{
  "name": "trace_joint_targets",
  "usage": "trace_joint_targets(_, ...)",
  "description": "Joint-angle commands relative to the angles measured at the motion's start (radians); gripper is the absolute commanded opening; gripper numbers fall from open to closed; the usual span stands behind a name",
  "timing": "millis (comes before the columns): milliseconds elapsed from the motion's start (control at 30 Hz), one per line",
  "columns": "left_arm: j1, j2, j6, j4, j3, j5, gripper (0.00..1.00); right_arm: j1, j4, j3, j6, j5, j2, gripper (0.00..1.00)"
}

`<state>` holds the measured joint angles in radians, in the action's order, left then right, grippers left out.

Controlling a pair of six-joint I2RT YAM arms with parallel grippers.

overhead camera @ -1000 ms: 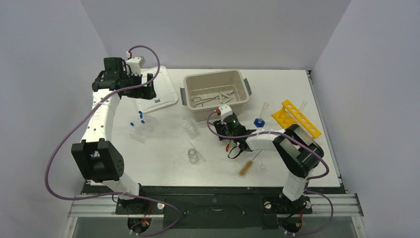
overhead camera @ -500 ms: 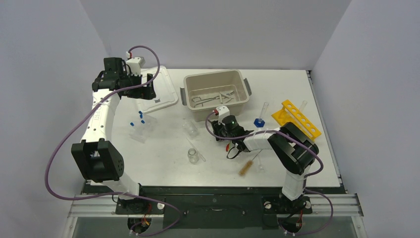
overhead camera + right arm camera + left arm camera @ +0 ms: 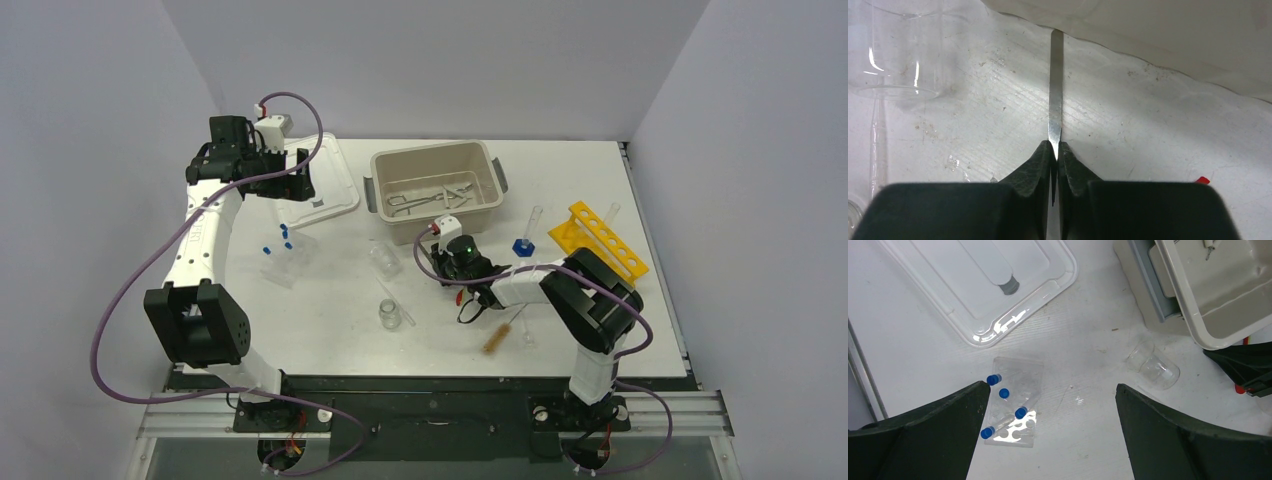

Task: Organize the chemistry lab equipment
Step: Pick up the chemistry item at the center of the board.

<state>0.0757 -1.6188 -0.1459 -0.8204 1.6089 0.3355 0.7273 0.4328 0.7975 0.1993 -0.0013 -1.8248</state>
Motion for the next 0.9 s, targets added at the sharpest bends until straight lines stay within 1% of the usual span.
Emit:
trace_joint_targets(0, 0.007, 0.015, -0.004, 0.003, 0.033, 0.002, 0.98, 0.006, -0.049, 0.016, 0.029, -0.023, 0.046, 0.0)
trace_joint_targets(100, 0.007, 0.014, -0.004, 0.003, 0.028, 0.008, 0.98, 0.006, -0.088, 0.011, 0.031, -0.039, 0.099, 0.0)
trace_joint_targets(200, 0.007, 0.011, -0.001, 0.006, 0.026, 0.014, 0.98, 0.006, -0.134, 0.004, 0.021, -0.065, 0.192, 0.0)
trace_joint_targets(400, -0.002, -0.008, 0.013, 0.015, 0.03, 0.027, 0.98, 0.012, -0.314, 0.023, -0.003, -0.177, 0.37, 0.0)
trace_joint_targets(533, -0.031, -0.048, 0.036, 0.016, 0.069, 0.02, 0.97, 0.012, -0.421, 0.037, -0.022, -0.248, 0.499, 0.0)
trace_joint_targets(633, -0.063, -0.108, 0.072, 0.003, 0.118, 0.025, 0.97, 0.0, -0.478, 0.092, -0.042, -0.254, 0.579, 0.0)
trace_joint_targets(667, -0.066, -0.134, 0.08, 0.0, 0.146, 0.035, 0.97, -0.008, -0.482, 0.107, -0.045, -0.252, 0.587, 0.0)
trace_joint_targets(733, -0.11, -0.167, 0.099, -0.008, 0.178, 0.058, 0.97, -0.044, -0.475, 0.155, -0.051, -0.259, 0.588, 0.0)
trace_joint_targets(800, -0.141, -0.18, 0.111, 0.001, 0.185, 0.069, 0.97, -0.1, -0.48, 0.223, -0.067, -0.264, 0.55, 0.0)
trace_joint_targets(867, -0.173, -0.186, 0.118, 0.023, 0.175, 0.058, 0.97, -0.13, -0.497, 0.306, -0.093, -0.276, 0.498, 0.0)
